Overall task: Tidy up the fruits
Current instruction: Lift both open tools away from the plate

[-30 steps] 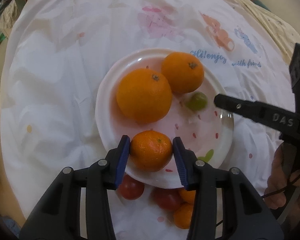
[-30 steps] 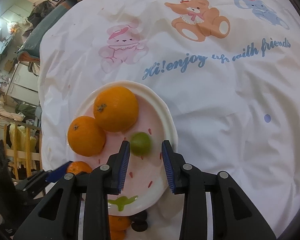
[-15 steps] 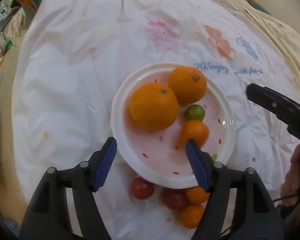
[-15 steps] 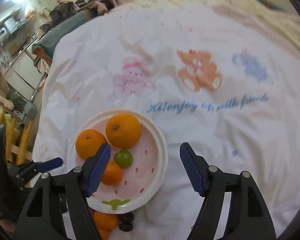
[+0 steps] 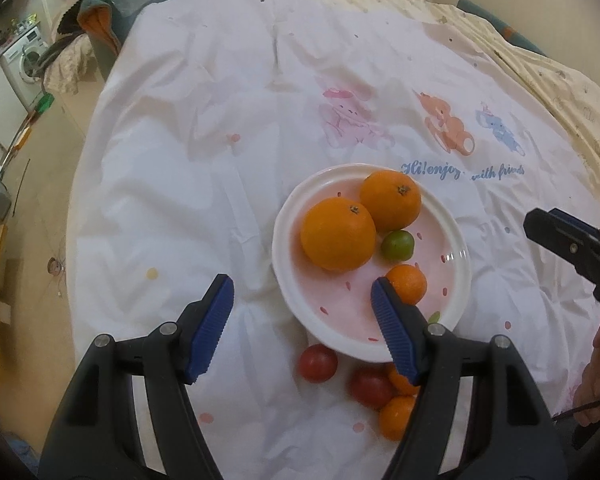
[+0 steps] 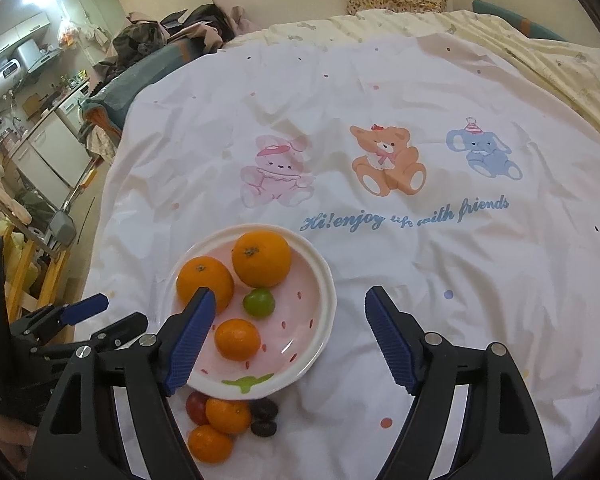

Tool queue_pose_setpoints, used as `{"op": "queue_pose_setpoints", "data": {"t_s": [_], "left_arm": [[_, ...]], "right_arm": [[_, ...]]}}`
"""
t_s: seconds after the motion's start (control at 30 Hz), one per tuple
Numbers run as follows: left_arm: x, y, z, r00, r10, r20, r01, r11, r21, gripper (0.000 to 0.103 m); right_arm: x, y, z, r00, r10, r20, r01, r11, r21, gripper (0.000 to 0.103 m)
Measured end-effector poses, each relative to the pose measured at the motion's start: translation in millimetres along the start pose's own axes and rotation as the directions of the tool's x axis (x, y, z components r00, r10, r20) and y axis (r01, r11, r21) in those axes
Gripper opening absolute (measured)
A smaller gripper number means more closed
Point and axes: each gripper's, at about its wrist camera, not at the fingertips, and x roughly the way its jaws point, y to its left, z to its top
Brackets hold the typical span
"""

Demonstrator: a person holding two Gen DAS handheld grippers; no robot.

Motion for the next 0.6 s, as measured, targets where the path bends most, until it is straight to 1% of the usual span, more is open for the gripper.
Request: {"op": "queue_pose_setpoints", "data": {"t_s": [0.2,0.37,0.6], "left_arm": [[-14.9,4.0,-7.3,1.0,-0.007,0.012,0.007,1.0,0.0,0.068],[-23.5,8.6,-20.3,1.0,-0.021,-0.002,0.021,1.0,-0.013,0.068],[-26.3,8.8,-35.5,0.999,-0.021,-0.033,0.021,1.0,-0.01,0.068]], "right_arm": [[-14.5,7.7,-16.5,0.999,0.039,-0.01,-0.039,0.999,0.025,0.08],[-28.6,17.9,-37.4,0.997,0.067,-0.024,-0.066,0.997,0.034,0.08],[-33.5,19.3,-67.5,0.995,0.058,-0.076,-0.052,0.996,0.074,0.08]]}}
